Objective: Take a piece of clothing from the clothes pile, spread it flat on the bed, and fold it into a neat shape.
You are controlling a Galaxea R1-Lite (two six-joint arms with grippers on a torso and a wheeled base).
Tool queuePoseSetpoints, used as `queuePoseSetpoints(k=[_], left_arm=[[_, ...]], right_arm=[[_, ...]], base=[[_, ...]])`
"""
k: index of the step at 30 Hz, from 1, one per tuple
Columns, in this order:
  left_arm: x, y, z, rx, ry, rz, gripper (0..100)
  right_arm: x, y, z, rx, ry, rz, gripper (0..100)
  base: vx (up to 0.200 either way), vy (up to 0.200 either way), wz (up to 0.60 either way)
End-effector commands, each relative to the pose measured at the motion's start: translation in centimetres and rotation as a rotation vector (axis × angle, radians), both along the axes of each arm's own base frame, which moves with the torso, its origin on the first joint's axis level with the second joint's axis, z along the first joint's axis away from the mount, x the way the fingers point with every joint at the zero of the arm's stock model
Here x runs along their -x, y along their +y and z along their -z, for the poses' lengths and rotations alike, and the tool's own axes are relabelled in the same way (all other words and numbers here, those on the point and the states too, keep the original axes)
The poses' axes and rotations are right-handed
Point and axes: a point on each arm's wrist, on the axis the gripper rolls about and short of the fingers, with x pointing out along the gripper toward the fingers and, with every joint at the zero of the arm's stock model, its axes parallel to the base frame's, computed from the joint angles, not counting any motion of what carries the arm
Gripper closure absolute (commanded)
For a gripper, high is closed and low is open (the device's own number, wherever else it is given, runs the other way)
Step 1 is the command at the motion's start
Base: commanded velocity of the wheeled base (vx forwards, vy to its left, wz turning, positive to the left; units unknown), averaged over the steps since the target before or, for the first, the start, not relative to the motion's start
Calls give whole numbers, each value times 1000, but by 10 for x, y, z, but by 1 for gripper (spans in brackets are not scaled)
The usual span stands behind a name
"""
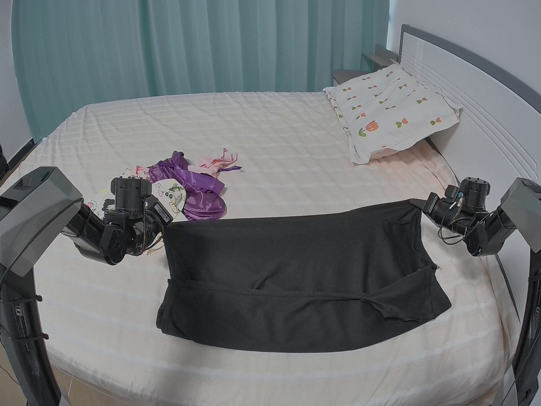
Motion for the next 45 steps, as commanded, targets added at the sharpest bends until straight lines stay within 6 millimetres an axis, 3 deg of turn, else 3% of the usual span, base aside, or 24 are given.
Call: queuePoseSetpoints(k=[1, 9, 11, 12, 17, 22, 27, 28, 29, 30, 36, 40, 45], left_arm=[[14, 1, -6, -3, 8, 5, 100], [49, 3, -3, -31, 82, 29, 100], [49, 3, -3, -31, 82, 29, 100], [62, 0, 8, -57, 138, 57, 100], [81, -6, 26, -66, 207, 89, 100], [91, -9, 42, -72, 269, 107, 100], [100, -9, 51, -69, 317, 118, 100], [100, -9, 51, -69, 317, 118, 0], [104, -9, 56, -64, 341, 130, 0], [104, -9, 56, -64, 341, 130, 0], [111, -8, 56, -48, 351, 137, 0], [115, -5, 43, 18, 269, 96, 0], [116, -2, 28, 97, 214, 68, 0]], right_arm=[[19, -4, -13, 0, 7, -9, 100], [73, -12, -23, 54, 47, -63, 100], [73, -12, -23, 54, 47, -63, 100], [92, -13, -16, 87, 82, -73, 100], [124, -11, 3, 127, 147, -126, 100], [143, -8, 22, 147, 190, -144, 100], [148, -7, 28, 141, 218, -145, 100], [148, -7, 28, 141, 218, -145, 100], [150, -6, 33, 136, 237, -148, 100], [150, -6, 33, 136, 237, -148, 0], [156, -7, 18, 130, 199, -136, 0], [158, -11, -10, 67, 146, -81, 0], [161, -7, -18, 30, 146, -64, 0]], base=[[0, 0, 0], [0, 0, 0], [0, 0, 0], [0, 0, 0], [0, 0, 0], [0, 0, 0], [0, 0, 0], [0, 0, 0], [0, 0, 0], [0, 0, 0], [0, 0, 0], [0, 0, 0], [0, 0, 0]])
